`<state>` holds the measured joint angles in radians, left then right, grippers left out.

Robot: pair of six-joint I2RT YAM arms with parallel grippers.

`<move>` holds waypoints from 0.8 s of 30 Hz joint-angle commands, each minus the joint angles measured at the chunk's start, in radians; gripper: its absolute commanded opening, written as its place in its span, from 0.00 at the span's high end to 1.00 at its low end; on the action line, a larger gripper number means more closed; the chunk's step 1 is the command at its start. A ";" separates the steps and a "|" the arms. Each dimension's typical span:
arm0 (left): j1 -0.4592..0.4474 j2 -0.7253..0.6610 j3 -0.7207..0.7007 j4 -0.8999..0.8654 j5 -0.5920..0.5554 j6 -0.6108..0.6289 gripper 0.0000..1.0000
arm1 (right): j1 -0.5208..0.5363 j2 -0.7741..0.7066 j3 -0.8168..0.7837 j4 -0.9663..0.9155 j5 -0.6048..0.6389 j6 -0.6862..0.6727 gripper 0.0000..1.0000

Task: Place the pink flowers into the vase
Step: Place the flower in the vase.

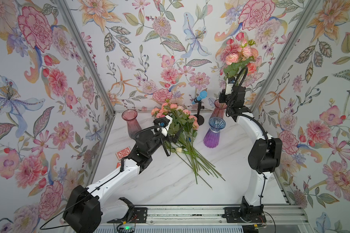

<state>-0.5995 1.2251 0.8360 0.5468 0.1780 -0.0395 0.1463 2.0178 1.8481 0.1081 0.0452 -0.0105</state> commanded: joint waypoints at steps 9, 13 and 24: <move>-0.025 0.002 -0.014 0.013 -0.001 0.029 0.00 | -0.002 -0.013 -0.034 0.003 0.015 0.017 0.98; -0.026 0.001 -0.014 0.012 -0.002 0.032 0.00 | -0.002 -0.007 -0.021 -0.008 0.015 0.019 0.93; -0.028 -0.007 -0.018 0.016 -0.009 0.039 0.00 | -0.002 -0.004 0.016 -0.026 0.019 0.019 0.61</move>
<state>-0.6159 1.2251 0.8352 0.5468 0.1776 -0.0212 0.1463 2.0174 1.8324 0.0925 0.0551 0.0101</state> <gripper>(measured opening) 0.998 0.386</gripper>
